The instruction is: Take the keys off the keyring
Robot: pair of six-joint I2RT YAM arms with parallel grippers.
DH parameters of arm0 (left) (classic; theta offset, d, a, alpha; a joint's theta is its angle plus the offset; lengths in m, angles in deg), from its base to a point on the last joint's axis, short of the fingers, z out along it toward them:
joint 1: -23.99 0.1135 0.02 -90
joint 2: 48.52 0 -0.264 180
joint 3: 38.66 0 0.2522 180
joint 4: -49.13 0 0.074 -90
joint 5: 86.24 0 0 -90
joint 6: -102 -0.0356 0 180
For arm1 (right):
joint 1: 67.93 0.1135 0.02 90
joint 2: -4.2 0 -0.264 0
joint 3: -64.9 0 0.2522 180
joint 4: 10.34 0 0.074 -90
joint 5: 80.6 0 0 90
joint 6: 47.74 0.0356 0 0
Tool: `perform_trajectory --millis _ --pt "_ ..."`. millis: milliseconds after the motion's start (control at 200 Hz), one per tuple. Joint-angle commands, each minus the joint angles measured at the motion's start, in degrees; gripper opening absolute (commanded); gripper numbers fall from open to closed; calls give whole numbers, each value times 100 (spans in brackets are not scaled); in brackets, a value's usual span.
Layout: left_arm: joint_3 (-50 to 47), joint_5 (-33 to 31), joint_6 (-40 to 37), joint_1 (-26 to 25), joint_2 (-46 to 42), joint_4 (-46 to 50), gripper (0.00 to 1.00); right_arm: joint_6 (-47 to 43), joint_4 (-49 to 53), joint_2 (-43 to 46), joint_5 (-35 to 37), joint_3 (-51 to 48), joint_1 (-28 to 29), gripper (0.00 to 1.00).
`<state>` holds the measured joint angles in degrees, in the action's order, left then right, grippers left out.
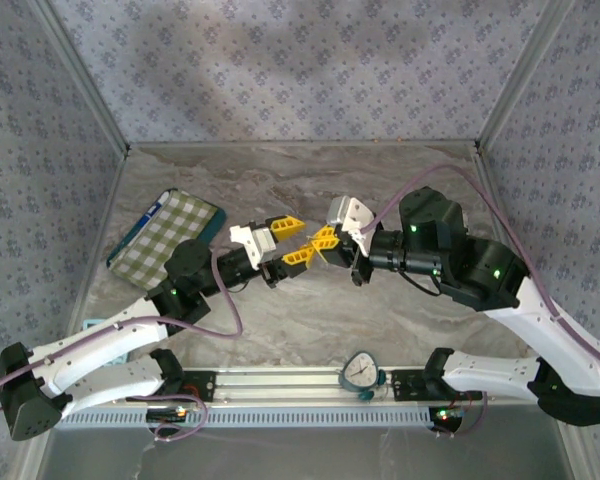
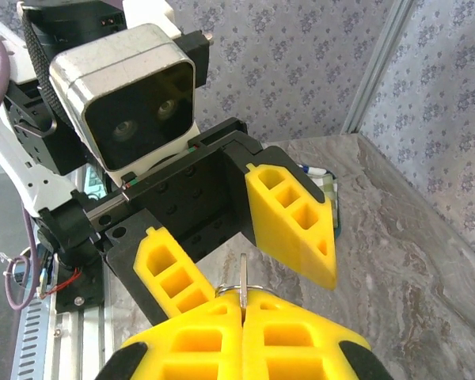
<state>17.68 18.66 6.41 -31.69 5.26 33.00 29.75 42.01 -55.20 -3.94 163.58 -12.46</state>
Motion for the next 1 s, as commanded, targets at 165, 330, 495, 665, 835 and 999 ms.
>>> perform_trajectory --millis 165,330,495,665,835,999 --pt "120 -52 -113 -39 53 -440 50 293 -306 152 -255 -72 -75 0" --pt "133 -19 -101 -48 124 -629 57 346 -312 173 -270 -97 -103 0" --pt "197 -18 -132 -91 134 -698 59 390 -352 187 -302 -167 -140 0" --pt "241 46 -184 -127 142 -670 54 442 -390 210 -343 -213 -197 0" --pt "258 70 -195 -127 135 -610 37 504 -388 251 -420 -251 -250 0" --pt "237 -15 -167 -127 83 -670 31 570 -555 297 -495 -319 -319 0"
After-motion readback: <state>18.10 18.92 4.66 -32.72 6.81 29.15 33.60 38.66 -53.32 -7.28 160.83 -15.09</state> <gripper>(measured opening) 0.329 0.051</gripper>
